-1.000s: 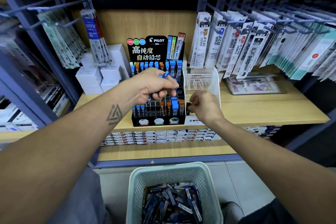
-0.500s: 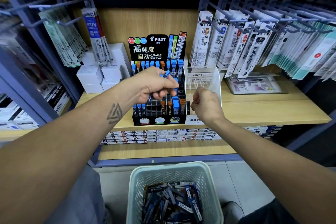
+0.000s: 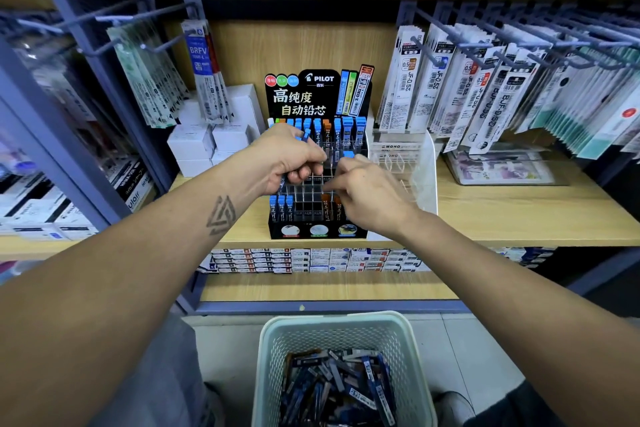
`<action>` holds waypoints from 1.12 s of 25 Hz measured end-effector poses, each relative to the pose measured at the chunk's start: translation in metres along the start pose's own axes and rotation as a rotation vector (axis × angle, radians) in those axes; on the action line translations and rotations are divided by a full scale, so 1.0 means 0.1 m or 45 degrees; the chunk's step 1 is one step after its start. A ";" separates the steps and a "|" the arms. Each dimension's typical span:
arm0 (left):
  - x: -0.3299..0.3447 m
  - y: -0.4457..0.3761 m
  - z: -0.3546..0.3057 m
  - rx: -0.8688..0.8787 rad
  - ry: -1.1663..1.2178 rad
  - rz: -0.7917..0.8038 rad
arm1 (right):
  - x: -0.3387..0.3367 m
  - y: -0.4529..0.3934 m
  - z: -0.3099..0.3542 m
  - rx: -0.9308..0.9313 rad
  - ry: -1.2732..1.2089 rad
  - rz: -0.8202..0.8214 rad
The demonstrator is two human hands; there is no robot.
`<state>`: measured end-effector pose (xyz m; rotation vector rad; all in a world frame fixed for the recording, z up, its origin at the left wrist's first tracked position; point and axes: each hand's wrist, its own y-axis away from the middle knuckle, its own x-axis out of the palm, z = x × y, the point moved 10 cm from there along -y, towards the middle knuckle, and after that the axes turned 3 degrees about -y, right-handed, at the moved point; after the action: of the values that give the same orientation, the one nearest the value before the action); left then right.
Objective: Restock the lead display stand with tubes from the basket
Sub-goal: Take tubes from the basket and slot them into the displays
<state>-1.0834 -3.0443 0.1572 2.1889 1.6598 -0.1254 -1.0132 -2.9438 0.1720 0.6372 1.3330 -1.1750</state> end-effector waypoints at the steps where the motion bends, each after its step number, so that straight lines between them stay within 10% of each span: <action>1: -0.04 0.00 0.01 -0.006 0.011 -0.012 | 0.04 -0.01 0.03 0.014 0.009 0.040; 9: -0.12 0.05 0.12 -0.060 -0.066 0.061 | 0.06 -0.07 -0.05 0.151 -0.077 0.049; 16: 0.22 0.27 0.15 -0.067 -0.117 0.451 | 0.05 -0.17 -0.17 0.531 -1.525 -0.067; 28: -0.03 0.35 0.19 -0.136 -0.051 0.502 | -0.01 -0.24 -0.51 0.679 -1.608 -0.142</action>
<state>-1.0484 -3.0619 0.1491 2.3630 1.1561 0.0275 -1.0552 -2.9057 0.1695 0.0723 -0.0222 -1.6073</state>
